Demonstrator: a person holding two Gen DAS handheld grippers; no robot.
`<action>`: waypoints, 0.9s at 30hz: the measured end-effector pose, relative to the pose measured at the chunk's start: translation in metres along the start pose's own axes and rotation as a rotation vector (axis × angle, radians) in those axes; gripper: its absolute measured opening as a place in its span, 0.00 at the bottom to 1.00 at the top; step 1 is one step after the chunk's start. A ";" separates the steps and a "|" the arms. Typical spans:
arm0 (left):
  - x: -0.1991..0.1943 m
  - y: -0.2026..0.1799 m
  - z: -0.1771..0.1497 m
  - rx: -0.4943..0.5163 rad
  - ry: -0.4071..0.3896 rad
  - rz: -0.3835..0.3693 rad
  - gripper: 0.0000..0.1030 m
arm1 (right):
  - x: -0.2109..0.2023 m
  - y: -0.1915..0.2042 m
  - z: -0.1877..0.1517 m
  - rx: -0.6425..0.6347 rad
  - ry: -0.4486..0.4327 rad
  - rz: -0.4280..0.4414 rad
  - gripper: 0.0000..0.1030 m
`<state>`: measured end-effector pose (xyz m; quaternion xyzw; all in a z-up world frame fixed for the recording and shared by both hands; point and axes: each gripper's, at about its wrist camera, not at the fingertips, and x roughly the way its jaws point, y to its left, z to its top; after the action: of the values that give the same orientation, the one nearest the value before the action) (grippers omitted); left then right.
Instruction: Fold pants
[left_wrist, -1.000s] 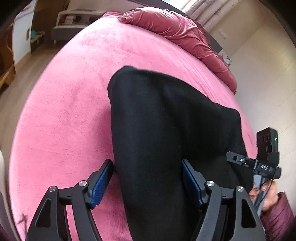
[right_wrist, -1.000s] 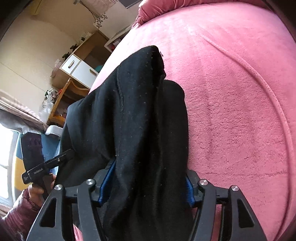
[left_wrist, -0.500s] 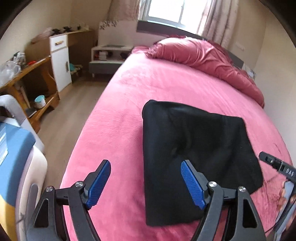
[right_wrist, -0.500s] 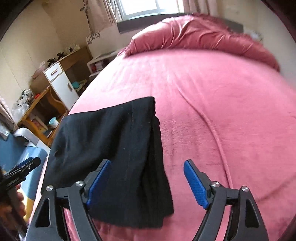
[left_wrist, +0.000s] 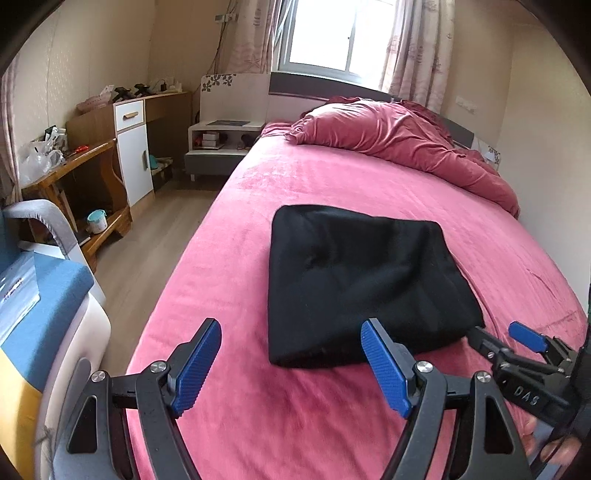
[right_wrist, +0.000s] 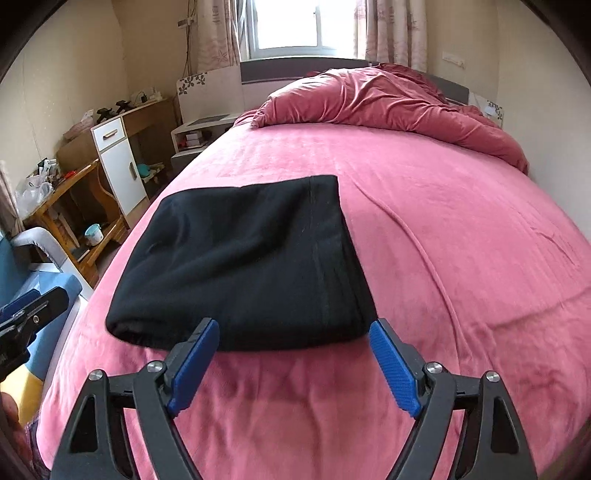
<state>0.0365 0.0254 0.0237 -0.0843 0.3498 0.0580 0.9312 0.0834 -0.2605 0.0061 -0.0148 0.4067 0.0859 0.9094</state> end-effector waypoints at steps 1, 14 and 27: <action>-0.003 -0.001 -0.003 0.001 -0.002 0.007 0.77 | -0.003 0.002 -0.003 -0.003 0.001 -0.006 0.83; -0.022 -0.017 -0.026 0.049 0.018 0.009 0.77 | -0.029 -0.002 -0.020 -0.017 -0.012 -0.056 0.86; -0.029 -0.016 -0.031 0.042 -0.002 0.055 0.77 | -0.039 -0.002 -0.027 -0.024 -0.024 -0.053 0.87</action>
<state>-0.0024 0.0021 0.0217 -0.0551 0.3521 0.0764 0.9312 0.0382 -0.2702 0.0172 -0.0356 0.3943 0.0667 0.9159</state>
